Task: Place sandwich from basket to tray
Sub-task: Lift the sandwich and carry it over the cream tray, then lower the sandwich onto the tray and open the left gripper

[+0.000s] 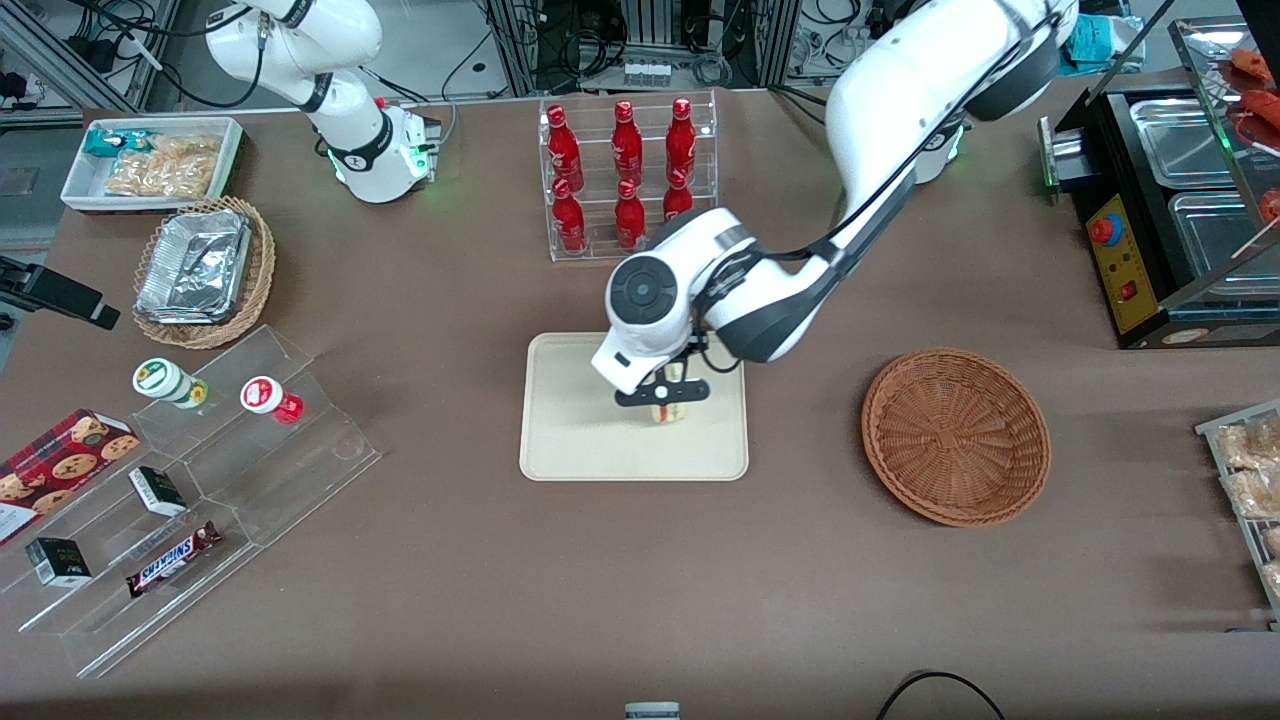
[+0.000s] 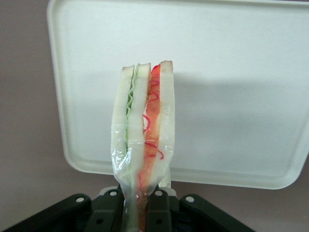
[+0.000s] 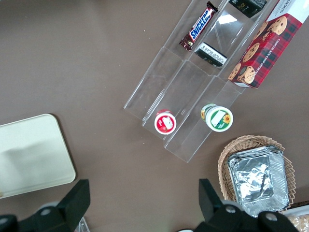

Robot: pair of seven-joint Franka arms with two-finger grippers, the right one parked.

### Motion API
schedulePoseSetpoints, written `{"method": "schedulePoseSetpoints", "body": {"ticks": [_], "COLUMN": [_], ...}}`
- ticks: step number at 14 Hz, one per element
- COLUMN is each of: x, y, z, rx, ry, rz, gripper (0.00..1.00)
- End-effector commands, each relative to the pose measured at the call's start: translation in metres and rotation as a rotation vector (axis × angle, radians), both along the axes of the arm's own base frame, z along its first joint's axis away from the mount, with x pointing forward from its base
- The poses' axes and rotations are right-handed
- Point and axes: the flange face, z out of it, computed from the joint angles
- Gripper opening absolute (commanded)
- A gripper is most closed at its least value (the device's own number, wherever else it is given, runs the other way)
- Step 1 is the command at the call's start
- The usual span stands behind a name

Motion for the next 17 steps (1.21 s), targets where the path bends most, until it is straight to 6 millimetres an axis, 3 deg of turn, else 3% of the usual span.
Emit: {"method": "schedulePoseSetpoints", "body": {"ticks": [1,2,3,5,7,9,10,12,13,17], "x": [0.001,0.002,0.005,0.002,0.005,0.015,0.032,0.044,0.046,0.058], "y": [-0.026,-0.026,-0.026,-0.033,-0.030,-0.007,0.026,0.073,0.094,0.229], "z": [-0.005,-0.017,-0.025,-0.028,-0.018,0.033,0.064,0.125,0.143,0.185], "rx": [-0.024,-0.015,-0.008,0.008,0.018,0.055,0.085,0.107,0.133,0.186], "ry": [-0.034,-0.042,-0.060,-0.114,-0.133,-0.149,-0.136,-0.119,-0.109,-0.012], "rz": [0.024,0.022,0.026,0.007,0.013,0.042,0.089,0.136,0.143,0.021], "gripper": [0.24,0.42,0.74,1.00,1.00,1.00,1.00,1.00,1.00,1.00]}}
